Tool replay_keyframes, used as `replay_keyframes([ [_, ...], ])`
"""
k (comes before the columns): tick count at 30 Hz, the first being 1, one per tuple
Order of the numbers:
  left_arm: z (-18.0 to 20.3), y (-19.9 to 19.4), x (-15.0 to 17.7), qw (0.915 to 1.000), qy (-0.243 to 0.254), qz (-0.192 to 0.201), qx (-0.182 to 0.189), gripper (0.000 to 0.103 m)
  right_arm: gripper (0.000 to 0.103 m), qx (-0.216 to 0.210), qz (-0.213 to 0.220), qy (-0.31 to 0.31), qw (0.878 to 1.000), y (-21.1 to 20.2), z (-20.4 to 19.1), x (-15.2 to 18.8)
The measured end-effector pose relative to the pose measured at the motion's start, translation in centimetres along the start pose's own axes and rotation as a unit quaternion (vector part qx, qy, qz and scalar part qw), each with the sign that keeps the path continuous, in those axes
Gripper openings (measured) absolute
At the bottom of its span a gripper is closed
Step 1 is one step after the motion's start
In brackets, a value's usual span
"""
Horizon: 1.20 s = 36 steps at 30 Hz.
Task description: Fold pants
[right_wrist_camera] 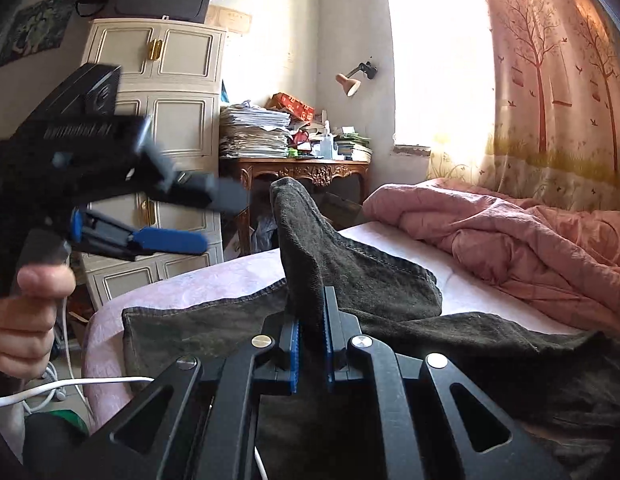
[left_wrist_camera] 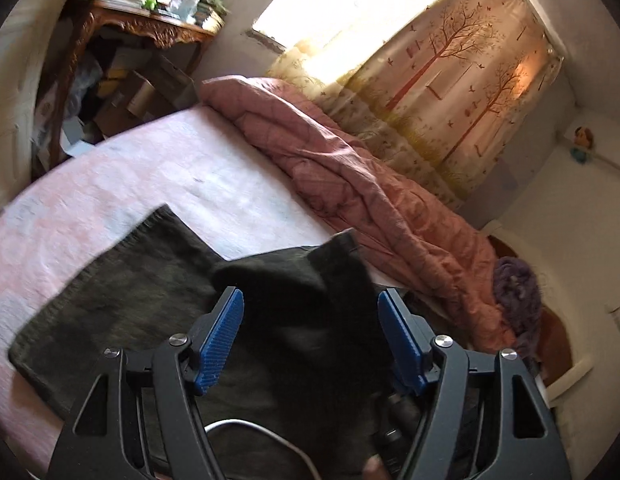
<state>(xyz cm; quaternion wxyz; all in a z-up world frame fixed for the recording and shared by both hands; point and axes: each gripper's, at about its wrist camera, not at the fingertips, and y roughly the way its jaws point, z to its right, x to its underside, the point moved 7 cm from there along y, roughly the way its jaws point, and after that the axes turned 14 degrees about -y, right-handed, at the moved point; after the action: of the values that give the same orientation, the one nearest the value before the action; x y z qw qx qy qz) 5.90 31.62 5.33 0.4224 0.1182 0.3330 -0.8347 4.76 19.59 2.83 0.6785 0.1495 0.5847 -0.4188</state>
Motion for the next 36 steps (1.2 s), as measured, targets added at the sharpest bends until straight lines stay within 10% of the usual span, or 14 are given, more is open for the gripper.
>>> replay_keyframes([
  [6, 0.2, 2.0, 2.1, 0.9991, 0.004, -0.041, -0.008, 0.068, 0.009, -0.011, -0.015, 0.011, 1.000, -1.1, -2.2, 2.2],
  [8, -0.4, 2.8, 3.0, 0.9983, -0.002, -0.058, -0.012, 0.018, 0.009, -0.009, -0.014, 0.019, 1.000, -1.9, -2.4, 3.1],
  [11, -0.7, 2.5, 4.0, 0.9975, -0.017, -0.068, 0.014, 0.006, 0.010, -0.009, -0.019, 0.039, 0.999, -2.5, -2.1, 4.1],
  [14, 0.4, 1.0, 4.2, 0.9992, 0.034, -0.020, -0.005, 0.004, 0.011, -0.004, -0.015, 0.043, 0.999, -3.8, -2.2, 4.6],
  [18, 1.0, -2.1, 2.4, 0.9895, 0.082, 0.093, -0.074, 0.004, 0.050, 0.019, 0.007, 0.042, 0.999, -6.7, -2.2, 4.6],
  [21, -0.2, -3.7, 0.3, 0.9776, 0.083, 0.148, -0.125, 0.004, 0.051, 0.036, 0.011, 0.064, 0.997, -9.2, -0.8, 5.3],
  [30, -11.3, -5.5, -0.3, 0.9647, -0.028, 0.177, -0.194, 0.005, 0.053, 0.123, -0.012, 0.134, 0.983, -20.8, 7.5, 11.5],
  [36, -16.9, -4.1, 1.1, 0.9333, -0.077, 0.214, -0.278, 0.005, 0.064, 0.259, -0.028, 0.160, 0.952, -29.8, 14.3, 15.7],
])
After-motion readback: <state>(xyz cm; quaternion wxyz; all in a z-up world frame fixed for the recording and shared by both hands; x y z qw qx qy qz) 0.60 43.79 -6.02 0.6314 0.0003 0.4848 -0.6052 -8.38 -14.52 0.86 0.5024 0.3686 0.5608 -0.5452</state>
